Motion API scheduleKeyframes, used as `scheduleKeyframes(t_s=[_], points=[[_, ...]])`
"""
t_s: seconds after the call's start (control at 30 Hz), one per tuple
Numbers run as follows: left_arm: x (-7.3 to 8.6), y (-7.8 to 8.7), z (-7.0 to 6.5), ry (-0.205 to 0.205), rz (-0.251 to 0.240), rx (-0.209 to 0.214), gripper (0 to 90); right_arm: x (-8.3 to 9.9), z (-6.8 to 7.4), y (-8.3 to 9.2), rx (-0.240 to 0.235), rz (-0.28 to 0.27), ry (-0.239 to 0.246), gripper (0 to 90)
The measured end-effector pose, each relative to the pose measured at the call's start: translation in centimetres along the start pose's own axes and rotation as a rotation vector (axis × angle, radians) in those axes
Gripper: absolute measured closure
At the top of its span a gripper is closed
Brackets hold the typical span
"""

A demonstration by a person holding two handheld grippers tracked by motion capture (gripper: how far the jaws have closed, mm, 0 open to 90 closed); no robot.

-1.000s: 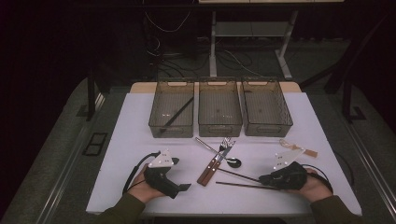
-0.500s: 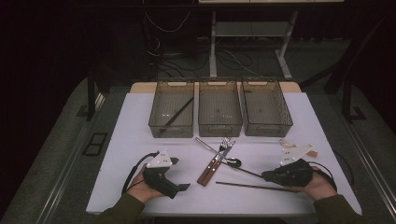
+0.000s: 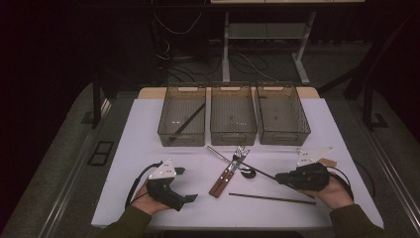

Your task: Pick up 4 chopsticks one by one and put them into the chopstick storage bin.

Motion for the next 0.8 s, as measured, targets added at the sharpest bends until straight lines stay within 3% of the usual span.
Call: scheduleKeyframes(t_s=[0.4, 0.8], points=[[-0.1, -0.2, -0.1, 0.001, 0.008, 0.009, 0.0, -2.4, -1.1, -1.3, 0.029, -0.037, -0.046, 86.0], [-0.1, -0.2, -0.2, -0.01, 0.013, 0.016, 0.0, -5.6, -1.0, -2.8, 0.053, -0.058, -0.067, 86.0]])
Point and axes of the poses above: each handheld gripper's, and its own axes: y roughly backward along the jaws, x roughly out of its underside, z roughly to its left, the point moved 4 cm from there along -y, roughly forward along the jaws, and after that the axes turned 4 degrees about y, right-handed, at the moved point
